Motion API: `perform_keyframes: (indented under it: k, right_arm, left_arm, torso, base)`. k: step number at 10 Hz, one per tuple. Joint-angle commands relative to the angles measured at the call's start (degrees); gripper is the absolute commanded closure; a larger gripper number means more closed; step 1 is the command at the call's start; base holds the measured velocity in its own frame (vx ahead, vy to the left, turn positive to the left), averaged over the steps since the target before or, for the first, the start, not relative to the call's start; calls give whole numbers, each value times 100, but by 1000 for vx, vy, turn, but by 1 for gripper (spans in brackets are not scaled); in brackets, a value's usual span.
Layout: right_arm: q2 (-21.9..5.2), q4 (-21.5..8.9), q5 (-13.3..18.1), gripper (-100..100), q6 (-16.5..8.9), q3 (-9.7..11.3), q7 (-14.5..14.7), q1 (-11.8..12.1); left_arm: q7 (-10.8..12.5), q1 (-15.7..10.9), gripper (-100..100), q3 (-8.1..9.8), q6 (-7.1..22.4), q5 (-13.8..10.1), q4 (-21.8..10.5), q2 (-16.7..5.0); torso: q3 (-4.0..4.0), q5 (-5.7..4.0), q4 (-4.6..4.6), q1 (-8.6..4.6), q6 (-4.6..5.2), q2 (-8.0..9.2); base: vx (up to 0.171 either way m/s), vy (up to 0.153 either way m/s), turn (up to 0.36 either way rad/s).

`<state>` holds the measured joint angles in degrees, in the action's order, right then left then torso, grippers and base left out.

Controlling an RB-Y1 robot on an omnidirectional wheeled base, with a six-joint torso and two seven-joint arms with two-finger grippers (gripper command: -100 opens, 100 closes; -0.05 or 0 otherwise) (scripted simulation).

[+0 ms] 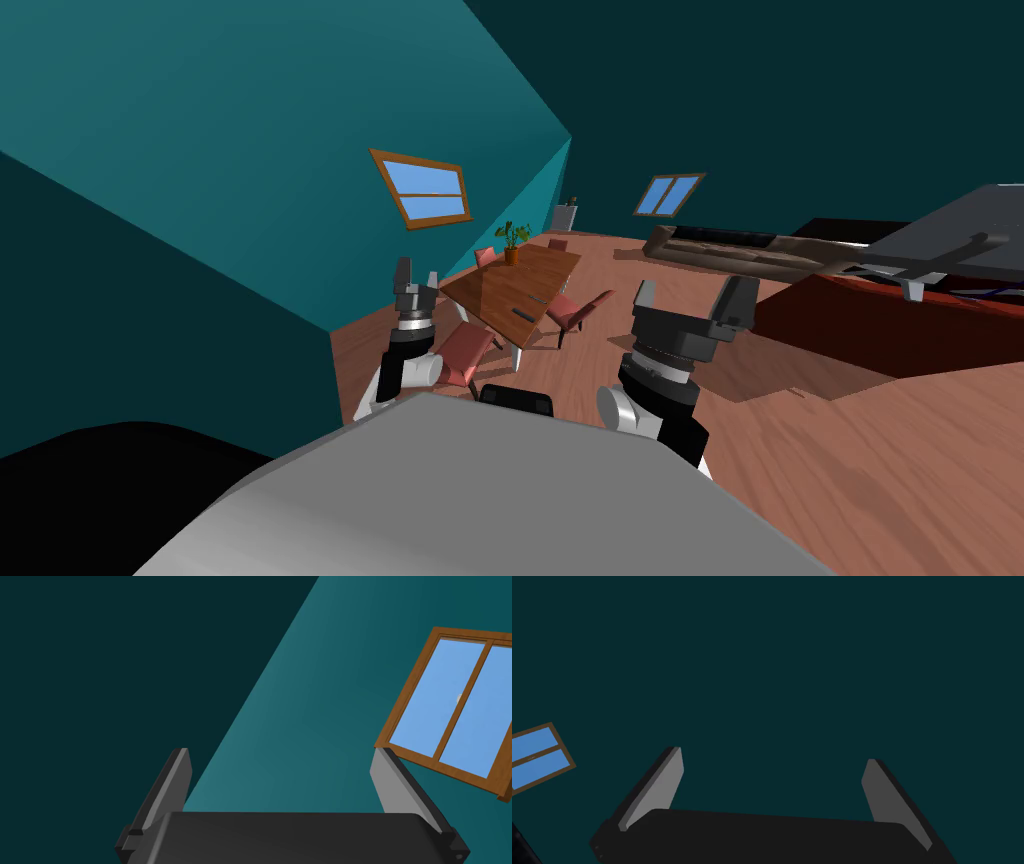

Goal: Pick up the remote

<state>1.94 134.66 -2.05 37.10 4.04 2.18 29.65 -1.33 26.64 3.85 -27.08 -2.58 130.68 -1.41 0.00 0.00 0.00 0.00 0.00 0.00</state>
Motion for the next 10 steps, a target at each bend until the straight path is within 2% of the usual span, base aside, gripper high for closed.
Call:
perform_keyframes:
  k: [1,4,8,9,10]
  right_arm:
    - [0,0,0,0,0,0,0,0]
    - [1,0,0,0,0,1,0,0]
    - [1,0,0,0,0,1,0,0]
    - [1,0,0,0,0,1,0,0]
    - [1,0,0,0,0,1,0,0]
  left_arm:
    - [3,18,-100,0,160,-2,11,-236]
    - [10,65,-100,-6,527,-16,26,-574]
    - [29,175,-100,-36,1188,-74,32,-1030]
    - [29,175,-100,-36,1236,-74,32,-1030]
    - [35,212,-100,-49,1439,-100,25,-1146]
  torso:
    - [0,0,0,0,0,0]
    - [5,-9,2,-41,1,9]
    - [1,-11,1,-47,2,1]
    - [-1,-13,0,-57,1,-1]
    - [2,-11,1,-42,-1,4]
  base:
    - [-18,-44,-81]
    - [-25,-106,-71]
    - [-6,-128,-114]
    - [-8,-105,-11]
    - [-3,-83,-87]
